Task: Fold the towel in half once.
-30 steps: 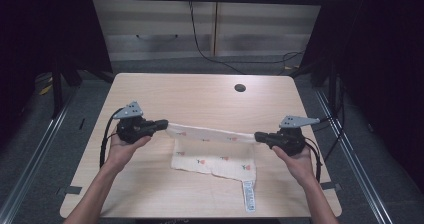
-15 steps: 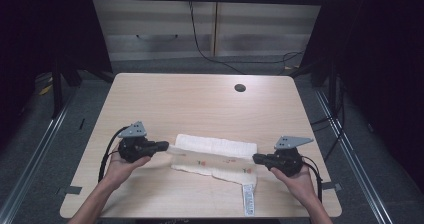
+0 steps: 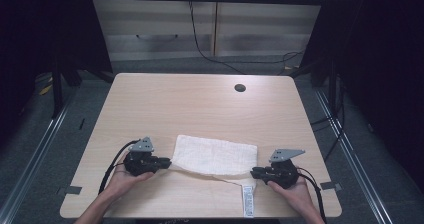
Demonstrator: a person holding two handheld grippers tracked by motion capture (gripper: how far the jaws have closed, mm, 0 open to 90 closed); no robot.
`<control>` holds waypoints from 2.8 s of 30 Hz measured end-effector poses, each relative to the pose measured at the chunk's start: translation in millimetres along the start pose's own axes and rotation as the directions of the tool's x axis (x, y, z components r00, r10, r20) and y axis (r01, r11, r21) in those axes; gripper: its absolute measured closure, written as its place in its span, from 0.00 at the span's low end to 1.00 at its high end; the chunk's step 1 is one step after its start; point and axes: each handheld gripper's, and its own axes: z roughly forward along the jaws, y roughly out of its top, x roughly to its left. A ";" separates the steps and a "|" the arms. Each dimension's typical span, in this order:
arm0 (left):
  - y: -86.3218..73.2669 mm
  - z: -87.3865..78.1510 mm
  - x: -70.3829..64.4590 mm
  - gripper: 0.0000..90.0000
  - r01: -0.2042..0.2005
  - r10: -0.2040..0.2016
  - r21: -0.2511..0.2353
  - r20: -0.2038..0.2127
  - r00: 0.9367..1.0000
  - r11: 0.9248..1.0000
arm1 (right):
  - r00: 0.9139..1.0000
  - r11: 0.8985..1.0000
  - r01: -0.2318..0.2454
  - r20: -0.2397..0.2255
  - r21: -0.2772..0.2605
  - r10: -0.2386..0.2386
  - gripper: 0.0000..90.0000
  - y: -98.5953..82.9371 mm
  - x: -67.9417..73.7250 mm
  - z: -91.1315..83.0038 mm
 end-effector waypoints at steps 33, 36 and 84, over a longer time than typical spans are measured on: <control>34.6 53.0 35.8 0.78 0.063 -0.064 -0.010 -0.098 0.993 0.998 | 0.996 0.997 -0.073 0.049 -0.004 0.073 0.80 49.5 -35.9 60.7; 26.9 45.1 32.1 0.79 0.081 -0.082 -0.014 -0.093 0.992 0.997 | 0.997 0.998 -0.065 0.049 0.005 0.065 0.80 49.9 -33.2 61.2; 4.2 17.0 18.1 0.72 0.081 -0.081 -0.001 -0.094 0.992 0.997 | 0.999 0.999 -0.047 0.001 0.019 0.047 0.97 45.6 -50.8 55.1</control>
